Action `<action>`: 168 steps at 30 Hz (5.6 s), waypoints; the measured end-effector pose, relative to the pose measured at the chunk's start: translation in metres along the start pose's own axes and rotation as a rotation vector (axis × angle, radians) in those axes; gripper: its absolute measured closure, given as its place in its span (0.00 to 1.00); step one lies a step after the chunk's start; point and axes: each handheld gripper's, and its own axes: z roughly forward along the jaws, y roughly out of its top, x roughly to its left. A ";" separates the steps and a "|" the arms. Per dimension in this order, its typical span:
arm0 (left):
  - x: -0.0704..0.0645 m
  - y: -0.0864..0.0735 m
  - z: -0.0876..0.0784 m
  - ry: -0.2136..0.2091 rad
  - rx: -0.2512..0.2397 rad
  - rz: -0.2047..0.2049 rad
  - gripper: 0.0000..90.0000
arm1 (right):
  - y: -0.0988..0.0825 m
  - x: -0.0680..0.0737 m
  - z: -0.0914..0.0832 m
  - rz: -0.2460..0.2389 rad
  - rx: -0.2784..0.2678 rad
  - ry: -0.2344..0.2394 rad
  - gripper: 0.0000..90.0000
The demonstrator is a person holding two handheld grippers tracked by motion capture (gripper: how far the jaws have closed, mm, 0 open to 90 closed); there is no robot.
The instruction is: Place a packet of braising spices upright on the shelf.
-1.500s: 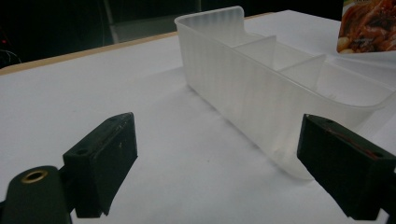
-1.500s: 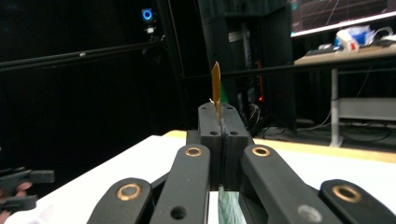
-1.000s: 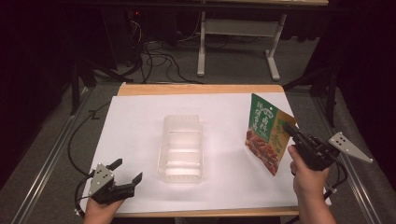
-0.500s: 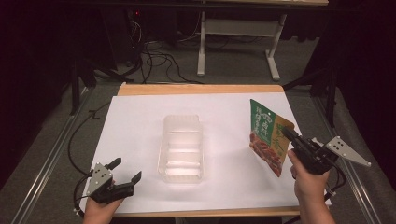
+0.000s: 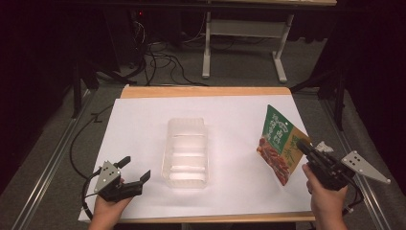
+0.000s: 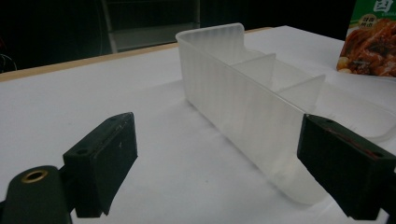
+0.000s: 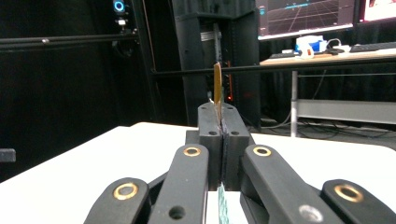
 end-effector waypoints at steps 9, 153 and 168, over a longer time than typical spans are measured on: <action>0.003 0.004 0.008 0.006 -0.017 -0.021 0.14 | -0.006 -0.003 -0.009 0.006 0.048 -0.028 0.86; 0.000 -0.003 0.001 -0.017 0.034 0.008 0.14 | -0.014 0.112 0.196 -0.102 0.238 0.463 1.00; 0.000 -0.004 0.001 -0.018 0.033 0.006 0.14 | -0.018 0.114 0.211 -0.122 0.258 0.493 1.00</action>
